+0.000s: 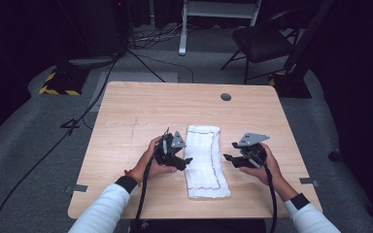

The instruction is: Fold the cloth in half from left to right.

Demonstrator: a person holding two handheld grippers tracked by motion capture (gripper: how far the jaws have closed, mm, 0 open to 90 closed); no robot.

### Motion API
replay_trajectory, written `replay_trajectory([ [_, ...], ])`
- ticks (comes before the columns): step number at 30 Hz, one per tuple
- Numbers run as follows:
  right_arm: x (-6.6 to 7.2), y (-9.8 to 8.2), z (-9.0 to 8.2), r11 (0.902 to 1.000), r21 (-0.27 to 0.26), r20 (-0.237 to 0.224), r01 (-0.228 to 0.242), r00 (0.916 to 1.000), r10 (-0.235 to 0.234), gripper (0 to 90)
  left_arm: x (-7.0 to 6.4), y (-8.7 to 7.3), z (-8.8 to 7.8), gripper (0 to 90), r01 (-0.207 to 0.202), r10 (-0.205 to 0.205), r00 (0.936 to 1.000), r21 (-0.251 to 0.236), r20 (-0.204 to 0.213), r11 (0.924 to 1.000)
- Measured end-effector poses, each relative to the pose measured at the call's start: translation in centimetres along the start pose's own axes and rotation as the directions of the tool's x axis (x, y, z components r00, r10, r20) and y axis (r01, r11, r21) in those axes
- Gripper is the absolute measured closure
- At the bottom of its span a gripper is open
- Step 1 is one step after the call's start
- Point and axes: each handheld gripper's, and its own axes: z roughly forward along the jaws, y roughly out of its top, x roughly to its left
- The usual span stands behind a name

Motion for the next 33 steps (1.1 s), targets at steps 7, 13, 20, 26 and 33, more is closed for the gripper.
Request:
replay_trajectory([
  [7, -2.1, 2.5, 3.1, 0.9991, -0.003, 0.005, -0.041, 0.9991, 0.041, 42.3, 3.2, 1.8, 2.4, 20.8, 0.057, -0.058, 0.9974, -0.007, -0.042, 0.9983],
  [13, -3.4, 3.6, 6.0, 0.9988, 0.021, 0.063, -0.043, 0.9972, 0.042, 44.1, 5.6, 2.7, 4.7, 23.5, 0.126, -0.124, 0.9901, 0.023, -0.065, 0.9918],
  [20, -5.0, 4.0, 8.6, 0.9948, 0.039, 0.092, -0.094, 0.9917, 0.090, 45.0, 7.3, 3.3, 7.0, 24.0, 0.157, -0.149, 0.9776, 0.044, -0.149, 0.9867],
  [26, -5.8, 4.1, 10.2, 0.9888, 0.073, 0.100, -0.130, 0.9874, 0.123, 45.0, 7.7, 3.4, 8.4, 22.5, 0.182, -0.171, 0.9742, 0.061, -0.147, 0.9815],
  [33, -6.6, 3.8, 11.0, 0.9823, 0.082, 0.069, -0.168, 0.9842, 0.163, 44.8, 7.9, 3.5, 9.1, 22.9, 0.212, -0.204, 0.9728, 0.065, -0.109, 0.9751],
])
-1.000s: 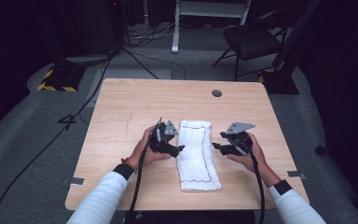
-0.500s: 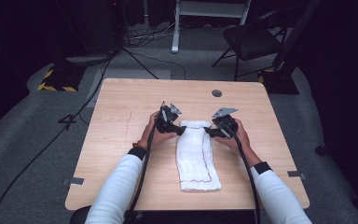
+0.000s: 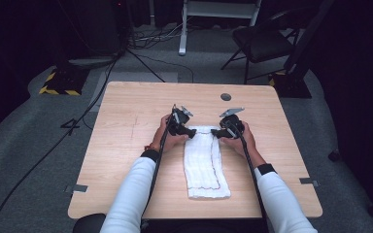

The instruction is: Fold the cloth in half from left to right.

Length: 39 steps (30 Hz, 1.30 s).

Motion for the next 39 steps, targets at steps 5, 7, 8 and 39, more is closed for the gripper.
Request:
replay_trajectory([
  [5, -0.7, -0.2, 0.3, 0.9991, -0.011, -0.085, -0.041, 0.9956, 0.039, 54.0, 0.4, -0.1, 0.1, 27.9, 0.042, -0.042, 0.9976, 0.003, 0.056, 0.9991],
  [7, -0.6, -0.2, 0.2, 0.9993, -0.011, -0.104, -0.037, 0.9940, 0.035, 60.6, 0.4, -0.1, 0.0, 34.0, 0.021, -0.020, 0.9972, -0.006, 0.072, 0.9998],
  [8, -0.6, -0.2, 0.2, 0.9993, -0.008, -0.109, -0.035, 0.9935, 0.034, 62.9, 0.3, -0.1, 0.0, 37.0, 0.015, -0.015, 0.9960, -0.006, 0.088, 0.9999],
  [39, -0.6, 2.8, -2.5, 0.9910, -0.126, 0.033, 0.044, 0.9987, -0.040, 84.4, 0.2, 4.2, -2.3, 82.8, -0.087, 0.091, 0.9952, -0.090, 0.035, 0.9921],
])
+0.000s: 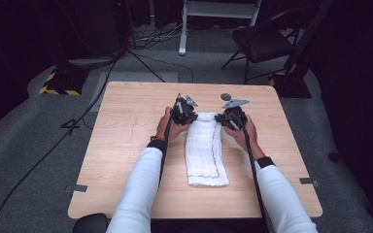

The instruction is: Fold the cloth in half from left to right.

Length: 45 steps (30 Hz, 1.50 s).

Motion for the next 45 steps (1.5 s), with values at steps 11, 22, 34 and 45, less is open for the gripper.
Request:
replay_trajectory([
  [11, -0.7, 1.5, -1.6, 0.9984, -0.057, 0.036, 0.003, 0.9993, -0.001, 84.6, 0.1, 1.9, -1.3, 83.1, -0.034, 0.032, 0.9992, -0.054, -0.024, 0.9980],
  [22, -0.8, 2.3, -2.0, 0.9961, -0.088, 0.053, 0.011, 0.9986, -0.007, 84.7, 0.3, 2.4, -1.7, 83.0, -0.056, 0.054, 0.9975, -0.055, -0.047, 0.9969],
  [34, -0.6, 3.4, -1.8, 0.9940, -0.104, 0.061, 0.031, 0.9979, -0.025, 84.7, 0.9, 2.7, -2.7, 83.0, -0.045, 0.040, 0.9973, -0.093, -0.062, 0.9946],
  [45, -0.2, 2.4, -3.6, 0.9919, -0.118, -0.001, 0.046, 0.9989, -0.046, 84.8, -0.5, 1.6, -4.3, 83.0, -0.074, 0.078, 0.9966, -0.135, 0.025, 0.9881],
])
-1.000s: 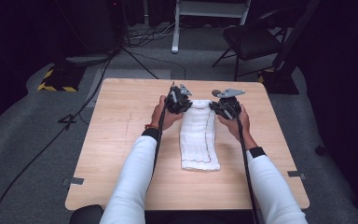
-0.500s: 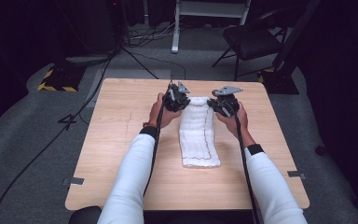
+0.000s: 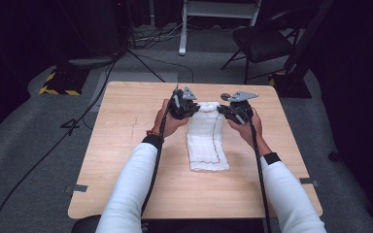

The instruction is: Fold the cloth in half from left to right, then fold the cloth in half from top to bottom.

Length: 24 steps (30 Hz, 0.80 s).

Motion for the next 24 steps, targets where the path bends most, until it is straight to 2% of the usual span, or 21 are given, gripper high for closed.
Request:
replay_trajectory([
  [4, 0.4, -0.5, -0.7, 1.0000, -0.007, -0.029, 0.006, 0.9995, -0.006, 84.8, -0.7, -0.5, -0.7, 82.9, -0.005, 0.005, 0.9992, -0.019, 0.040, 0.9998],
  [10, 1.3, -1.7, -2.1, 0.9994, -0.010, -0.087, 0.033, 0.9957, -0.033, 84.8, -2.2, -1.6, -2.1, 82.6, -0.047, 0.050, 0.9931, -0.029, 0.106, 0.9985],
  [15, 2.7, -3.1, -3.5, 0.9977, -0.019, -0.153, 0.065, 0.9860, -0.067, 84.8, -4.0, -2.9, -3.1, 82.3, -0.082, 0.085, 0.9874, -0.024, 0.134, 0.9963],
  [18, 3.3, -3.6, -4.1, 0.9971, -0.017, -0.175, 0.075, 0.9816, -0.077, 84.7, -4.8, -3.8, -3.5, 82.0, -0.091, 0.094, 0.9839, -0.021, 0.152, 0.9956],
  [24, 4.5, -4.5, -5.0, 0.9950, -0.010, -0.214, 0.100, 0.9717, -0.100, 84.7, -5.6, -5.2, -3.9, 81.6, -0.106, 0.105, 0.9780, -0.003, 0.180, 0.9943],
])
